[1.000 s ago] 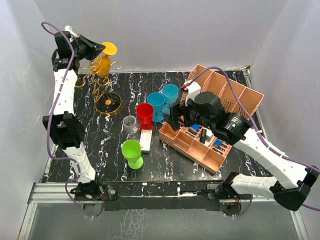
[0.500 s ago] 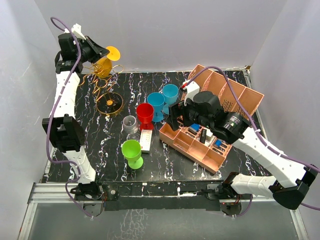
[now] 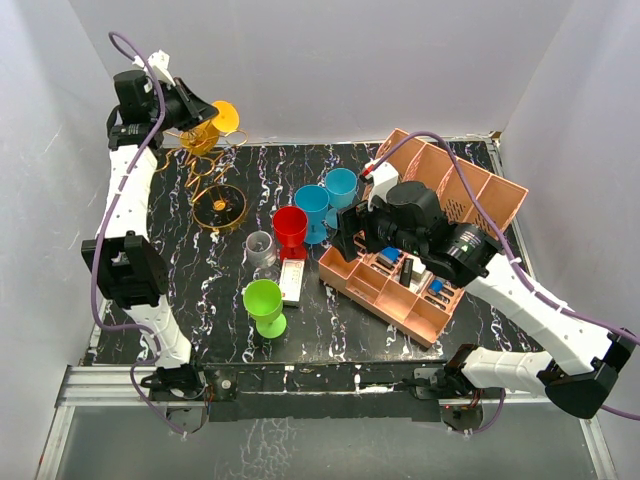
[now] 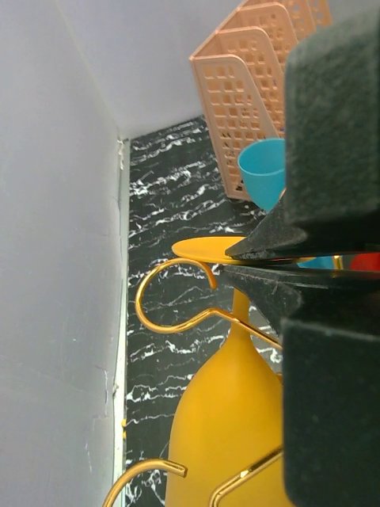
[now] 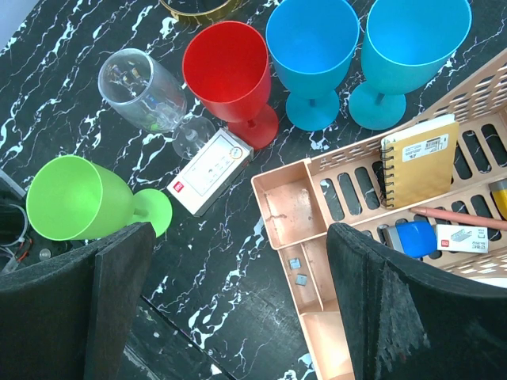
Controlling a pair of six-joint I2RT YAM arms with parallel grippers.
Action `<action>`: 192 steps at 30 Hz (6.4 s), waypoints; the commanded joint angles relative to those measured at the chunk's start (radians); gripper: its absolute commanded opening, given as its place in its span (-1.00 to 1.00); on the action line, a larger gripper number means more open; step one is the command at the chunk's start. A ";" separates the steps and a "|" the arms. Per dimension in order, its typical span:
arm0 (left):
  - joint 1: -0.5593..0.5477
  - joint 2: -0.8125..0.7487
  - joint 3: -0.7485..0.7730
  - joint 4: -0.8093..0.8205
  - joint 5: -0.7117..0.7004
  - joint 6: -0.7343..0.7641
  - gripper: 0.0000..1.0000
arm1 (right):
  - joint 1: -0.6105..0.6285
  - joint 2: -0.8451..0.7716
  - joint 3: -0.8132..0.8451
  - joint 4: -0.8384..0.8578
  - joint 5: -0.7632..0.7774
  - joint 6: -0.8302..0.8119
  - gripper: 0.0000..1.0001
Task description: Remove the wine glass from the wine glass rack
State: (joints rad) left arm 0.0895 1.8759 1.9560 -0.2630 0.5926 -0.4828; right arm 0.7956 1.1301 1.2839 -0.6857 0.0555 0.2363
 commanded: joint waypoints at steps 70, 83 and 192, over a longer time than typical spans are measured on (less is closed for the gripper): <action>-0.297 -0.581 -0.521 0.739 0.030 -0.927 -1.00 | -0.007 -0.071 -0.079 0.147 -0.154 0.222 1.00; -0.299 -0.905 -0.870 1.039 0.061 -1.283 -1.00 | -0.208 -0.118 -0.317 0.883 -0.643 0.641 1.00; -0.299 -1.227 -0.687 -0.322 -0.500 -0.335 0.94 | 0.463 0.364 0.267 -0.564 0.052 0.100 -0.84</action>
State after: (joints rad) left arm -0.2123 0.6506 1.2572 -0.5770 0.1104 -0.8371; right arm 1.2213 1.4742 1.4654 -1.2644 -0.0166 0.3023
